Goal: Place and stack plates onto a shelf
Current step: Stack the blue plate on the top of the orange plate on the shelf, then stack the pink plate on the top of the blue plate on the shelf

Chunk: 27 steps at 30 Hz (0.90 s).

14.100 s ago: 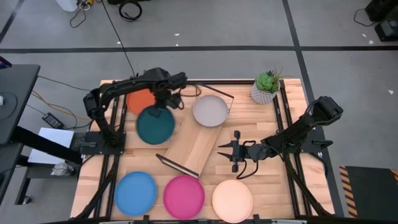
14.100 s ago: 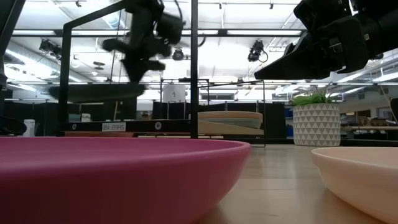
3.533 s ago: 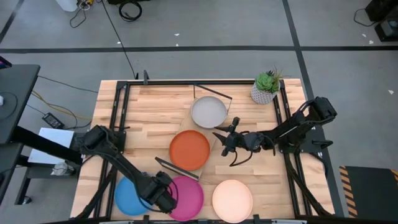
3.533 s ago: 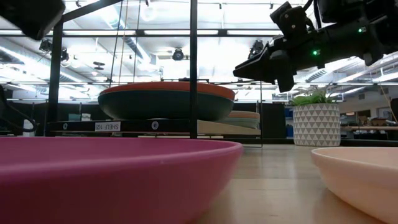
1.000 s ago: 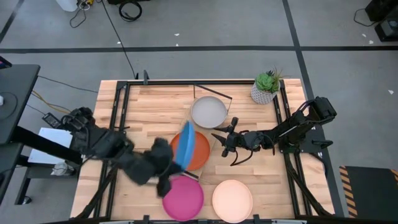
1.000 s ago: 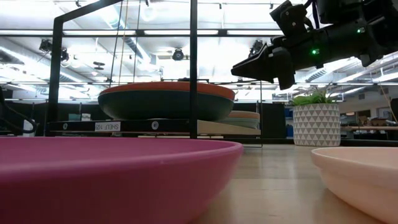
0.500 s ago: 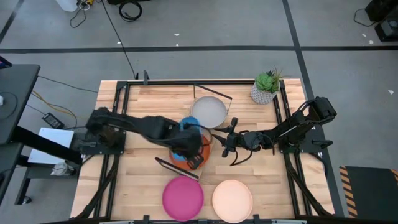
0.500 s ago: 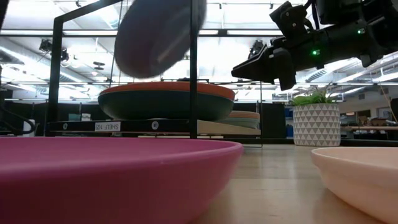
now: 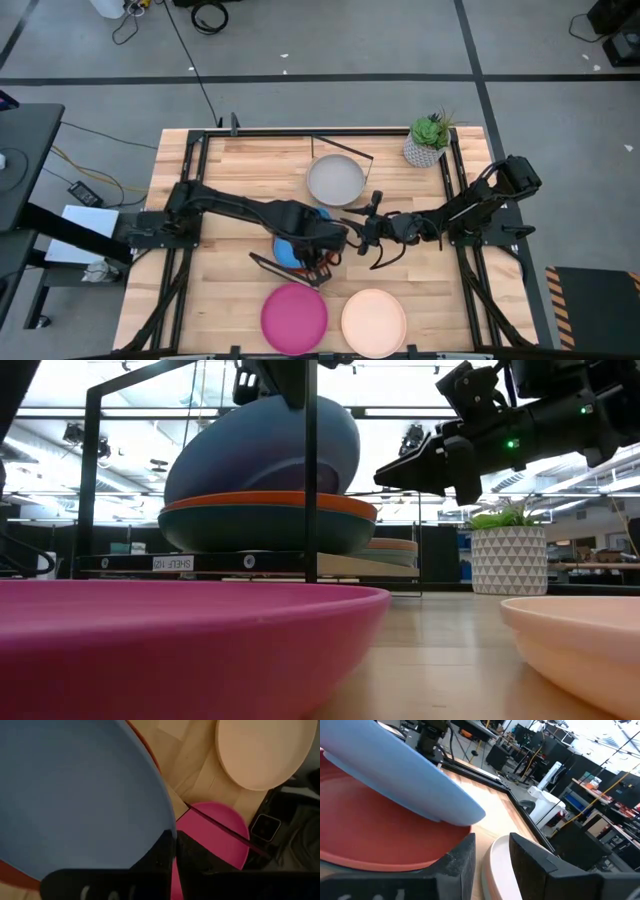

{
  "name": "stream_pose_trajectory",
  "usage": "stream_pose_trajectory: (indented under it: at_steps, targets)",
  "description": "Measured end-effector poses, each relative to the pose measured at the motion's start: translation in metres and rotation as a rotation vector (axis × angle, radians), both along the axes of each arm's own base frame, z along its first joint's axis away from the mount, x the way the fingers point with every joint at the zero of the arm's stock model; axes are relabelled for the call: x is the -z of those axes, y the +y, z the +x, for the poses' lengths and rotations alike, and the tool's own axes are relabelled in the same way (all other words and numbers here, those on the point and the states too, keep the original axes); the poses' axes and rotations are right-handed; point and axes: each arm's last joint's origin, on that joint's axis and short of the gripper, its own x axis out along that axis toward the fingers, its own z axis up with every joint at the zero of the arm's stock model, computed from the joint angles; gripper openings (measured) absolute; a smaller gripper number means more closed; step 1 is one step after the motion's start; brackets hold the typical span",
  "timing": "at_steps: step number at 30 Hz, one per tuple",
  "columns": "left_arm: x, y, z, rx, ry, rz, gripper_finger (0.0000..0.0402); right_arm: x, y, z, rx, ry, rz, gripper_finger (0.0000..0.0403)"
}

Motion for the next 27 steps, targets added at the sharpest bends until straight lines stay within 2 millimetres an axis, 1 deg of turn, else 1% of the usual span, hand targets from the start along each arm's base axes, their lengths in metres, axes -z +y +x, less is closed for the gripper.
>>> stream_pose_trajectory:
  at_steps: [6,14,18,20,22,27]
  targets:
    - [0.0,-0.005,-0.001,0.035,-0.008,0.016,0.0021,0.0,0.0,0.0,0.001,0.0,0.0,0.0125]
    - [0.0,-0.011,-0.003,0.026,-0.004,0.032,0.0081,0.0,0.002,0.0,-0.004,0.001,0.0,0.0125]
    - [-0.001,-0.009,-0.003,0.047,-0.011,0.039,0.0098,0.0,0.002,0.0,-0.004,0.0,0.0,0.0125]
    - [-0.007,-0.008,-0.002,0.071,-0.031,0.042,0.0099,0.0,0.002,0.0,-0.004,0.0,0.0,0.0125]
    - [-0.017,-0.009,-0.001,0.096,-0.081,0.05,0.0099,0.0,0.002,0.0,-0.004,0.0,0.0,0.0125]
    - [-0.043,-0.022,-0.002,0.162,-0.215,0.134,0.0096,0.0,0.002,0.0,-0.004,0.001,0.0,0.0125]
